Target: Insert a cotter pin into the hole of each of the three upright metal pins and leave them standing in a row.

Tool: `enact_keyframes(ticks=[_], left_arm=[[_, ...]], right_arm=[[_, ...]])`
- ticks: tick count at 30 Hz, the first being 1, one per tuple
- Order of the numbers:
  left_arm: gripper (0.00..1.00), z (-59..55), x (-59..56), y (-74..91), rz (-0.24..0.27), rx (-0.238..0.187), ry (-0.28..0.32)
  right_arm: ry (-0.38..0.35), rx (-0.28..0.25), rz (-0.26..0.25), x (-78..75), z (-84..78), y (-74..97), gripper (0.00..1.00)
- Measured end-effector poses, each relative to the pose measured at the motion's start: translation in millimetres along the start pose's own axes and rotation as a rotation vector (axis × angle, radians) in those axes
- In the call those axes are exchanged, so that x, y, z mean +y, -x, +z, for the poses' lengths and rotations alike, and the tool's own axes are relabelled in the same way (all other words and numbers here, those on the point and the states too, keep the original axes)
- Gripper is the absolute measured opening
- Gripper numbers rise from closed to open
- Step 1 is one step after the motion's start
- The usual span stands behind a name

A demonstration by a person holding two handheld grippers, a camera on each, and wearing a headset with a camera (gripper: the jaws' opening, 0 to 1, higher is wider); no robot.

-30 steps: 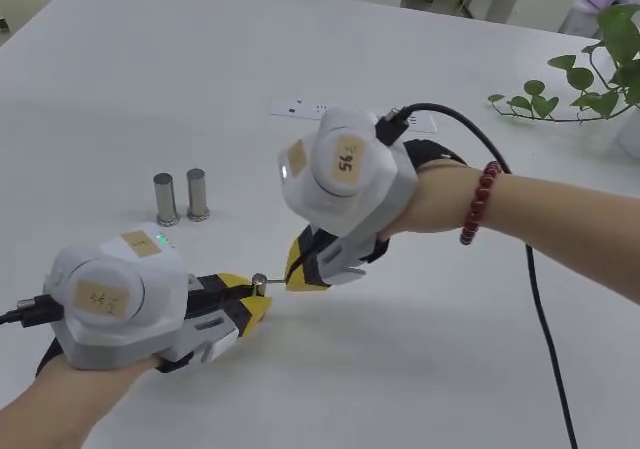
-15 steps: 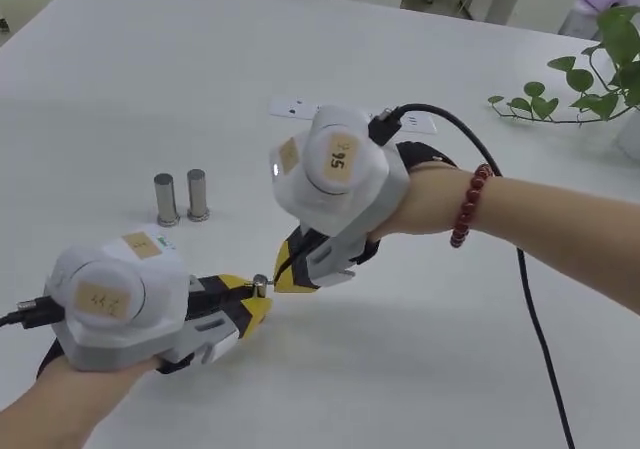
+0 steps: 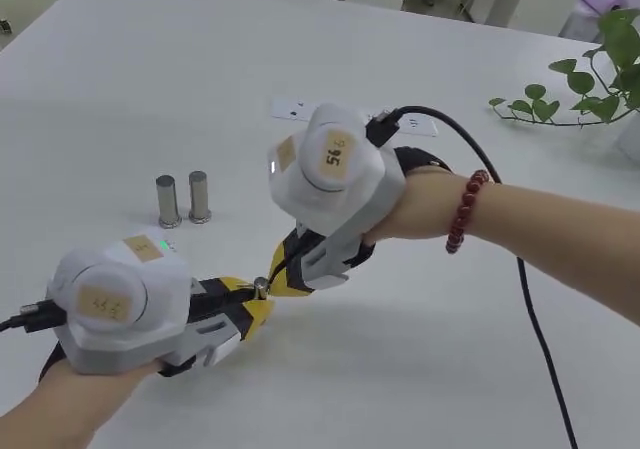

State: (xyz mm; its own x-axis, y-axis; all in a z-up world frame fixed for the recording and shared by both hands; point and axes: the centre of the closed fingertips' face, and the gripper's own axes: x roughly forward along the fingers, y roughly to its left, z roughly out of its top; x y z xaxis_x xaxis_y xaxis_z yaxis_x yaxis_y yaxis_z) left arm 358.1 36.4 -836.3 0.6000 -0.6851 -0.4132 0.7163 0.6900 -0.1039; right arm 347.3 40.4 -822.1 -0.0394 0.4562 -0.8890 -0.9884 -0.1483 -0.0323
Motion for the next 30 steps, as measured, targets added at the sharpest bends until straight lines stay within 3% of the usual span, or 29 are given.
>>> enact_keyframes(ticks=[9, 30], left_arm=[[0.07, 0.3, -0.2, -0.2, 0.000, 0.001, 0.001], [0.07, 1.5, -1.6, 0.0, -0.003, 0.002, -0.004]], right_arm=[[-0.064, -0.060, 0.007, 0.7, 3.7, 5.0, 0.09], [-0.064, -0.059, 0.000, 0.6, -5.7, 5.1, 0.05]])
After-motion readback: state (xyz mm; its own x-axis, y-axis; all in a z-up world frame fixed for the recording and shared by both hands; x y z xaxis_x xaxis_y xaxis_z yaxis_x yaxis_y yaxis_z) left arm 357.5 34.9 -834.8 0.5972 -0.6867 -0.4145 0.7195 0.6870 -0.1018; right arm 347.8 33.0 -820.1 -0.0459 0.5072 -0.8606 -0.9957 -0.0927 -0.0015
